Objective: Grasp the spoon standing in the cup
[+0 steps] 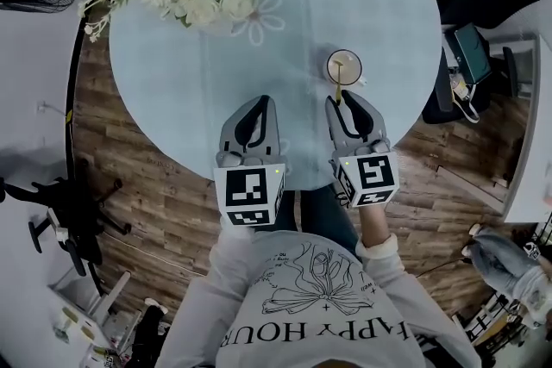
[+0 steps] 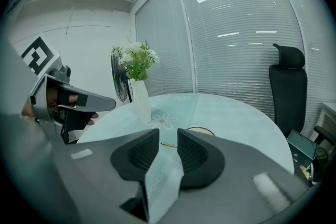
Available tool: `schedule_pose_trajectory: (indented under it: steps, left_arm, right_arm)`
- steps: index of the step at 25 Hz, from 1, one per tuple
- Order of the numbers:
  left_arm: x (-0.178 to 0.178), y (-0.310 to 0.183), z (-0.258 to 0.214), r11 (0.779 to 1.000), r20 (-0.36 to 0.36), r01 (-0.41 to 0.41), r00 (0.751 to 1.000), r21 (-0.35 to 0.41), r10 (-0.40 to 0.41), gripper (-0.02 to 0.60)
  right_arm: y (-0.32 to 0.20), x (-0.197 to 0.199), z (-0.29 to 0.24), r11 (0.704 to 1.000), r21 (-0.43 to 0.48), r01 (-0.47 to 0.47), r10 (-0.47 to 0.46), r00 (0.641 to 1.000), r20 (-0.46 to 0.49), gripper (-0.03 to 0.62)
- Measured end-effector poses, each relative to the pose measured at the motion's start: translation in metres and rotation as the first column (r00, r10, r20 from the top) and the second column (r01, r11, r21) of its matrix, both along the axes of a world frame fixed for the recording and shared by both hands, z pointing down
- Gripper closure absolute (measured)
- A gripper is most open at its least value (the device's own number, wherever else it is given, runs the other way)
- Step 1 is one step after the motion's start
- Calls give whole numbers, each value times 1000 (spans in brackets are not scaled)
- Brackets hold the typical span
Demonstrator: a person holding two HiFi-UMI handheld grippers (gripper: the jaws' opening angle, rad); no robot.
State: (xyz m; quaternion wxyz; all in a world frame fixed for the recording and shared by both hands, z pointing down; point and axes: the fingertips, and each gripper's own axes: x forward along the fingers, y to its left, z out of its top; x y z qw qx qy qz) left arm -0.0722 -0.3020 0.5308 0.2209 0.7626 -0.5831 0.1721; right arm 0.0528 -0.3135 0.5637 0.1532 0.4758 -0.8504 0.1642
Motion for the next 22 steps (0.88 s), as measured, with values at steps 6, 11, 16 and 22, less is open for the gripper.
schedule_pose_trajectory:
  steps: [6,11,16,22]
  left_arm:
    - [3,0,7,1000,-2,2,1000,-18,-2,575]
    - [6,2,12,1000,-7,1,1000,-30,-1,575]
    - [8,4,17,999,-8,6,1000,-45,-6,575]
    - [9,4,21,998,-8,13,1000,-53,-14,575]
  right_arm:
    - [1,-3,10,999,-15,35,-36,999,-23,453]
    - [-1,1,18,999,-30,23,-24,999,-29,453]
    - [-5,4,24,999,-39,18,-20,998,-51,453]
    - [-8,4,23,999,-24,25,-26,998,-60,480]
